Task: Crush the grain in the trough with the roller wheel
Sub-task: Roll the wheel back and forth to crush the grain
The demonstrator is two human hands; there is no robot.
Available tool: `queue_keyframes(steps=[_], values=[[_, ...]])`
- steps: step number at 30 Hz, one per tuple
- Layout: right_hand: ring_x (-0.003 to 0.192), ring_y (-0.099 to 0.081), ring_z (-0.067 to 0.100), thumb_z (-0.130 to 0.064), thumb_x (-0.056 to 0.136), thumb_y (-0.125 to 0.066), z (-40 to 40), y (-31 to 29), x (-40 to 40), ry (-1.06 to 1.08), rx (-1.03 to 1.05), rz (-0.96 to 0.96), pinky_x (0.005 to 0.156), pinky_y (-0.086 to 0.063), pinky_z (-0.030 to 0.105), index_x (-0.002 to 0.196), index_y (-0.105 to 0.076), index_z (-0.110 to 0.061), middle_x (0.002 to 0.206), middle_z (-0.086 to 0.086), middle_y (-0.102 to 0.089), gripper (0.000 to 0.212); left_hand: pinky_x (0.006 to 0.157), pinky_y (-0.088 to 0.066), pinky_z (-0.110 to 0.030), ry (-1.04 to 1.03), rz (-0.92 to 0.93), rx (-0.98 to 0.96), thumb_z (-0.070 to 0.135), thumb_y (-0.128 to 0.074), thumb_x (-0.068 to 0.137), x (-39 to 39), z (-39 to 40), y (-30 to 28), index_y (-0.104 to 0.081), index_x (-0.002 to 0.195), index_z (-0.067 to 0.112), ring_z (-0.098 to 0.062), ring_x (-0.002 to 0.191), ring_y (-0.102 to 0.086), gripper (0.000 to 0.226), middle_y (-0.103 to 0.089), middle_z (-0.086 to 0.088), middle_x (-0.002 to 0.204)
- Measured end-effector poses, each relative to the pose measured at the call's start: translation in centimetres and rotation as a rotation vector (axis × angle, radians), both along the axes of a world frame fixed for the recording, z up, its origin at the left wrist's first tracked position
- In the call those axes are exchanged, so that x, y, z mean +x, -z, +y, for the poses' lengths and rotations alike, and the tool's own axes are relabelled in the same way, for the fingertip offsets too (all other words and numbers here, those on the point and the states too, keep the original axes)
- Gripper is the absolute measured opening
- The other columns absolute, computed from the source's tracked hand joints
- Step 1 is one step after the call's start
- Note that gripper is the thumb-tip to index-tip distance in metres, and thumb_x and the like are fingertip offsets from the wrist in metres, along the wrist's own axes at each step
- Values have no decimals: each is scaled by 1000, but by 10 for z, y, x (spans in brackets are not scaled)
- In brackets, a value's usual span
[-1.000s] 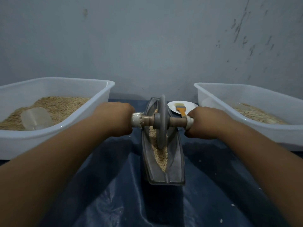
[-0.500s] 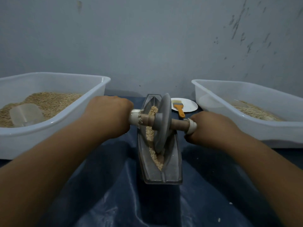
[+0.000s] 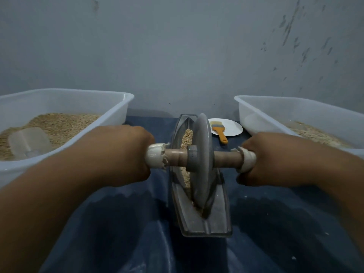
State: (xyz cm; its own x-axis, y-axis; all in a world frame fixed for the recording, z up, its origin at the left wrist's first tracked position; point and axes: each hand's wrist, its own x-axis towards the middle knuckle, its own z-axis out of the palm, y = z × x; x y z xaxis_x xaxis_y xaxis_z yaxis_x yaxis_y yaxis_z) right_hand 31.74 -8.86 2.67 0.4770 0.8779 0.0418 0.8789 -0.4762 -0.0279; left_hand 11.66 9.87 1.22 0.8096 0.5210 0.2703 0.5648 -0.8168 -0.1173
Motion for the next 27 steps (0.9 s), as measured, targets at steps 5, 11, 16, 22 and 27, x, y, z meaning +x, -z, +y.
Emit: queue_keyframes(steps=[5, 11, 16, 22, 27], values=[[65, -56, 13, -43, 78, -64, 14, 15, 0, 44, 172, -202, 51, -36, 26, 67, -52, -28, 69, -7, -60, 22, 60, -35, -26, -27, -117, 35, 29, -64, 77, 13, -2, 10, -44, 68, 32, -8, 63, -48, 22, -53, 9, 69], [62, -60, 6, -40, 71, -72, 1, 2, -2, 7, 20, -47, 54, -47, 25, 70, -57, -29, 66, -8, -64, 18, 51, -35, -21, 4, -45, 25, 31, -67, 72, 3, -3, 4, -52, 72, 32, -3, 61, -50, 15, -55, 10, 68], [60, -59, 8, -48, 67, -69, -3, 4, -6, 7, 82, -48, 49, -41, 24, 76, -58, -34, 64, -10, -63, 20, 53, -35, -24, 13, -87, 20, 31, -66, 70, 3, -3, 6, -49, 67, 33, -3, 60, -49, 17, -55, 11, 66], [69, -60, 15, -40, 78, -65, 12, 12, 0, 15, 111, -162, 57, -45, 28, 72, -55, -27, 72, -6, -63, 18, 63, -43, -27, 6, -94, 1, 29, -65, 76, 10, 2, 10, -53, 75, 31, -9, 68, -54, 12, -57, 9, 72], [62, -58, -3, -54, 60, -69, -12, -3, -6, -35, 18, 7, 45, -34, 20, 78, -56, -49, 65, -22, -62, 23, 45, -26, -19, 9, -90, 69, 38, -66, 66, -3, 0, 6, -54, 72, 33, -1, 56, -48, 14, -56, 11, 64]])
